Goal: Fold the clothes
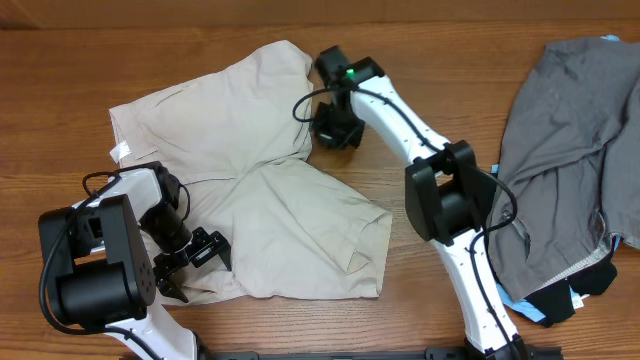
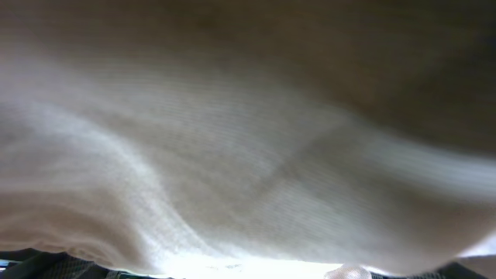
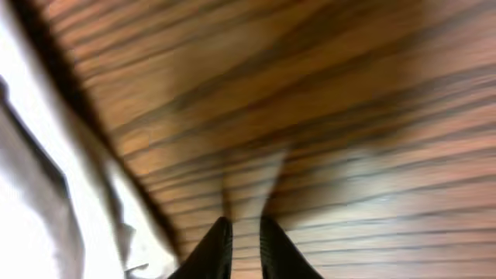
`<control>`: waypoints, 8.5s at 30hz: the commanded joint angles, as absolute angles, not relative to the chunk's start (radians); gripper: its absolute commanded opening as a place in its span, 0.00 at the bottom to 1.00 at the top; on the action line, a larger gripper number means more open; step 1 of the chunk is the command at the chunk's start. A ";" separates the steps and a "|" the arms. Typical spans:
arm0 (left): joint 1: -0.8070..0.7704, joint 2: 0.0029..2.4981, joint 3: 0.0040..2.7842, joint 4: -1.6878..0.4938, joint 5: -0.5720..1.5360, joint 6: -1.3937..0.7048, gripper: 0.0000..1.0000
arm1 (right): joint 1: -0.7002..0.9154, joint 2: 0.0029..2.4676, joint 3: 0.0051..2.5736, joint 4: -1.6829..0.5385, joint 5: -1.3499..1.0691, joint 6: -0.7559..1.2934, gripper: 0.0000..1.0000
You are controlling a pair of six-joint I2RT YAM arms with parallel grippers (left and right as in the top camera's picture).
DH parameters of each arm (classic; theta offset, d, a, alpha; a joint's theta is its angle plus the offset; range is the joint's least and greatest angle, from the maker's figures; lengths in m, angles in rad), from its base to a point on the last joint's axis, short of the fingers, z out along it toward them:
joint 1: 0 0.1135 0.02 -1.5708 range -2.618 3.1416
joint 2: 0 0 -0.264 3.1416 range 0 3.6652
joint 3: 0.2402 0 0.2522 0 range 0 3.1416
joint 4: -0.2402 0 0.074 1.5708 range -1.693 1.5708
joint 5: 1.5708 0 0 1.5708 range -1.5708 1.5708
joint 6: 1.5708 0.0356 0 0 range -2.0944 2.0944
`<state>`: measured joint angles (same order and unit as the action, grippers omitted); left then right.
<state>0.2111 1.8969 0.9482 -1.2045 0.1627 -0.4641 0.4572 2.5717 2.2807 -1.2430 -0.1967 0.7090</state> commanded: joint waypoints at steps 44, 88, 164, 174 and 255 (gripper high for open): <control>0.216 1.954 0.886 -1.153 -0.051 -0.530 1.00 | 0.436 2.600 2.371 -0.947 0.076 0.514 0.04; 0.216 1.954 0.886 -1.136 -0.048 -0.531 1.00 | 0.370 2.498 2.156 -0.885 -0.196 0.393 0.26; 0.215 1.753 1.093 -1.186 0.026 -0.458 1.00 | 0.111 2.361 2.285 -1.628 -0.137 0.146 0.19; 0.216 1.525 1.243 -1.203 0.027 -0.377 1.00 | 0.043 2.197 2.470 -1.596 -0.180 0.178 0.23; -0.087 2.019 1.876 -1.388 0.151 -0.180 1.00 | 0.041 2.114 2.384 -1.652 -0.129 0.281 0.53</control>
<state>-0.0952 2.0396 1.8595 -1.3006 0.1978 -0.2050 0.0463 2.1990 2.3562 -1.5867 -0.1623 0.2173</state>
